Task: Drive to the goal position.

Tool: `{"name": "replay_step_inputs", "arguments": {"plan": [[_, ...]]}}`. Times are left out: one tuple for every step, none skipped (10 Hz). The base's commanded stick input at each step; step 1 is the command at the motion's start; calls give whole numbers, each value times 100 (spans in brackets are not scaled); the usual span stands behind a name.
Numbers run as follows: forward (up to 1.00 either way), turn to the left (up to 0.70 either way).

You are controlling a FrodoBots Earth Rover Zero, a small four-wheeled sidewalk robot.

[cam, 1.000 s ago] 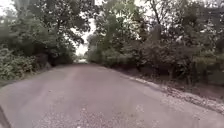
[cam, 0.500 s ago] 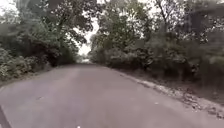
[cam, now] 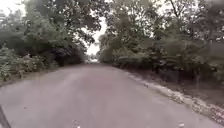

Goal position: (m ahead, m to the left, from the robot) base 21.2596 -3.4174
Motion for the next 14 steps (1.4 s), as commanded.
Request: {"name": "replay_step_inputs", "arguments": {"plan": [[100,0],[100,0],[100,0],[100,0],[100,0],[87,0],[17,0],[8,0],[7,0],[6,0],[6,0],[6,0],[6,0],[6,0]]}}
